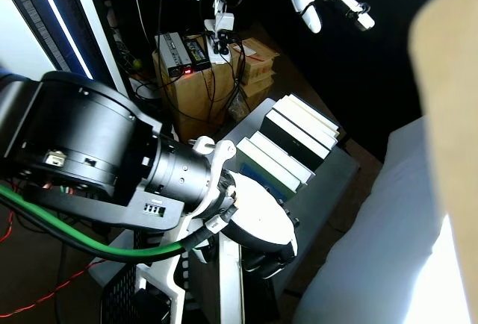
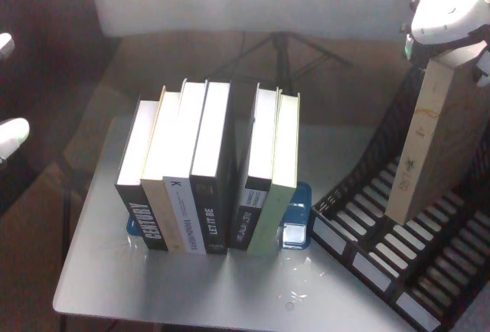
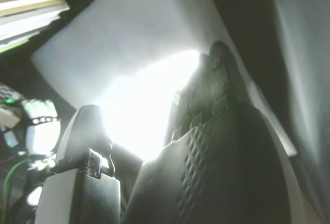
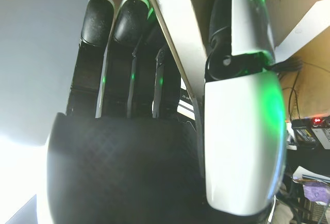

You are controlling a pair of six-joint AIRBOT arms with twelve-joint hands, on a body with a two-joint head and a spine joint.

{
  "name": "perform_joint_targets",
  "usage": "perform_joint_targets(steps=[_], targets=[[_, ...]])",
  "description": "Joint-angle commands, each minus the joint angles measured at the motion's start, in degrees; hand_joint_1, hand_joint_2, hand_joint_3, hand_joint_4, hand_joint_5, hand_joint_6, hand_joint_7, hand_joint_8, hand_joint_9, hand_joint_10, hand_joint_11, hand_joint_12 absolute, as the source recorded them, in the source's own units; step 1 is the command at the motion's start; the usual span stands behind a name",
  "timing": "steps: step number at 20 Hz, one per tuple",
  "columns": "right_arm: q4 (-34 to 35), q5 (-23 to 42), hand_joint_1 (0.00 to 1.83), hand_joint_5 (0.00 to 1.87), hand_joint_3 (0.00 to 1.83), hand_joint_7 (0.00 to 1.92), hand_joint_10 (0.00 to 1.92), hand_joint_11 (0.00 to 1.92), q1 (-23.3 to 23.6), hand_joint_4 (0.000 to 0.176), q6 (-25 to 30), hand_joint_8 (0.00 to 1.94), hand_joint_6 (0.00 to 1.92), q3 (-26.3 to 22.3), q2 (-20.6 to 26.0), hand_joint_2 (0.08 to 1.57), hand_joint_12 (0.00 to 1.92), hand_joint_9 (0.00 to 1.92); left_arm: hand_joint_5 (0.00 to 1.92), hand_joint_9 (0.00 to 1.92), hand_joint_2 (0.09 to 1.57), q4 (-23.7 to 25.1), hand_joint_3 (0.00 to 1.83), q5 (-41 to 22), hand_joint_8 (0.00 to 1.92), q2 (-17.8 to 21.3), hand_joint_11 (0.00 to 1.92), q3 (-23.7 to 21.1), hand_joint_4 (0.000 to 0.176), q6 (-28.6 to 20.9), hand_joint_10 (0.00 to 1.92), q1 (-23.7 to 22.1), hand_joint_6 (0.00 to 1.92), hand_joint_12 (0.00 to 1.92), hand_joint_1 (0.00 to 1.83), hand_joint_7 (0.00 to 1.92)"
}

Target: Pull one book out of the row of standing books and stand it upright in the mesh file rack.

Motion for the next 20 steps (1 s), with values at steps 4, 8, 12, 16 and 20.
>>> perform_joint_targets(steps=[4,8,12,16,20], targets=[[-1.9,-4.6,1.11,0.44,0.0,0.51,0.82,0.01,0.3,0.0,-0.3,0.35,0.67,0.2,1.0,1.17,1.63,0.29,0.05,0.0,1.42,-0.8,0.0,-7.3,0.0,0.2,0.0,0.5,0.038,-0.5,0.0,-0.3,0.0,0.0,0.55,0.0],[-1.9,-4.6,1.08,0.54,0.0,0.51,0.44,0.0,0.3,0.0,-0.3,0.0,0.12,0.1,1.0,1.14,1.41,0.31,0.05,0.0,1.42,-0.8,0.0,-7.3,0.0,0.2,0.0,0.5,0.034,-0.5,0.0,-0.3,0.0,0.0,0.54,0.0],[-1.9,-4.7,1.05,0.47,0.0,0.47,0.47,0.0,0.3,0.0,-0.3,0.0,0.05,-0.1,1.1,1.12,1.5,0.28,0.05,0.0,1.41,-0.8,0.0,-7.4,0.0,0.2,0.0,0.5,0.036,-0.6,0.0,-0.3,0.0,0.0,0.58,0.0],[-1.9,-4.7,0.96,0.31,0.0,0.28,0.44,0.0,0.3,0.0,-0.3,0.0,0.0,-0.6,1.5,1.13,1.27,0.1,0.05,0.0,1.41,-0.8,0.0,-7.4,0.0,0.1,0.0,0.5,0.035,-0.7,0.0,-0.3,0.0,0.0,0.57,0.0],[-1.9,-4.8,0.88,0.25,0.0,0.23,0.38,0.0,0.3,0.0,-0.3,0.0,0.0,-0.9,1.5,1.14,1.22,0.07,0.04,0.0,1.42,-0.8,0.0,-7.4,0.0,0.1,0.0,0.5,0.033,-0.7,0.0,-0.3,0.0,0.0,0.55,0.0]])
